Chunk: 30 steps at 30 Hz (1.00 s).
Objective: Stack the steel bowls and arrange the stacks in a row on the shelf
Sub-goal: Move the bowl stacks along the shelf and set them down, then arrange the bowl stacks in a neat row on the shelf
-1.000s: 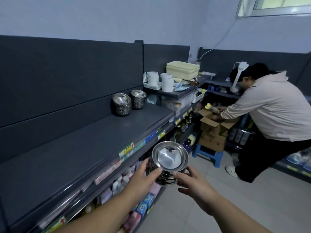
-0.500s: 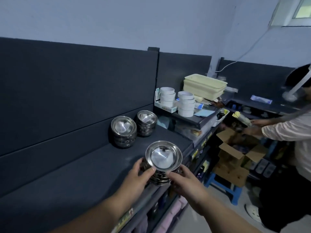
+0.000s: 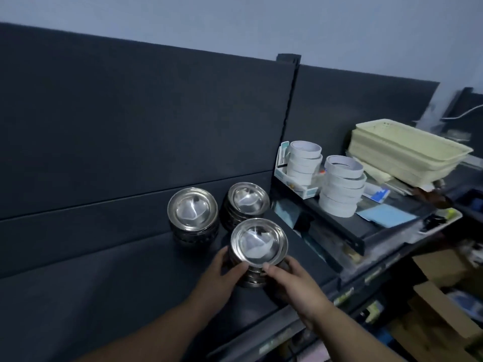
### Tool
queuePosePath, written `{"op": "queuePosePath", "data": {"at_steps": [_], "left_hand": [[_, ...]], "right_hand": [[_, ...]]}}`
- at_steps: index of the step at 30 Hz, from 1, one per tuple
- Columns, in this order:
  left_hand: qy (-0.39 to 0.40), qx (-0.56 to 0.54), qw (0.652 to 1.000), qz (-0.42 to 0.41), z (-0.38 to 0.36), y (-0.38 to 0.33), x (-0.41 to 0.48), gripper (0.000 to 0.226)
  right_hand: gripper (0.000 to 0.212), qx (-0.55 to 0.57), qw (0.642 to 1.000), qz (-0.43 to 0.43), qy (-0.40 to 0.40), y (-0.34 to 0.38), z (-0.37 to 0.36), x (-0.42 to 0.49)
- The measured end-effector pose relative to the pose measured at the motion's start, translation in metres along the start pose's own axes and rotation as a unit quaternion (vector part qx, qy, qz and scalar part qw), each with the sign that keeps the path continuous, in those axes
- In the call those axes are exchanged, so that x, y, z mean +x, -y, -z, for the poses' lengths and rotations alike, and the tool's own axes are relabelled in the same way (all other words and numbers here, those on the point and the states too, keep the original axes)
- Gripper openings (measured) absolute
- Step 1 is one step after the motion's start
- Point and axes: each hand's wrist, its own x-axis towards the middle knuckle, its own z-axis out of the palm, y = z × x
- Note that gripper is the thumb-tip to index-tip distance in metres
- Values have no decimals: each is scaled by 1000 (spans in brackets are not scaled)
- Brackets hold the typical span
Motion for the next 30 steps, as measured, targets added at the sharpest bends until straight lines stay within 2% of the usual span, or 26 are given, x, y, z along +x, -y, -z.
{"op": "queuePosePath", "data": {"at_steps": [2,7,9,12,13,14,18,21,23,26,30], "left_hand": [[-36,-6,999,-3,-23,-3,12,40],[-99,29,995,2,-55,-7,35,52],[-113,57,992,2,-60,-6,37,59],[-124,101,987,0,-62,-6,32,68],[-125,121,985,1,-61,-6,28,68],[-122,144,982,2,-59,-6,22,68],[-126,213,969,20,-39,0,-13,75],[-149,240,959,20,-4,5,-59,71],[-172,263,949,20,27,5,-99,68],[-217,309,925,50,82,4,-172,69],[-290,374,877,86,165,7,-293,69]], "right_hand": [[80,-7,1000,0,15,6,21,20],[50,3,999,3,54,10,50,60],[58,-10,999,6,50,9,55,64],[93,-59,998,22,29,0,58,61],[98,-77,997,24,21,-5,58,60],[97,-96,995,22,14,-9,56,57],[66,-203,979,-6,-28,-9,36,30],[58,-252,967,5,-33,-7,4,-2],[60,-277,961,24,-6,-6,-31,-30],[55,-326,940,63,78,-9,-98,-82],[55,-407,884,106,203,-24,-206,-159]]}}
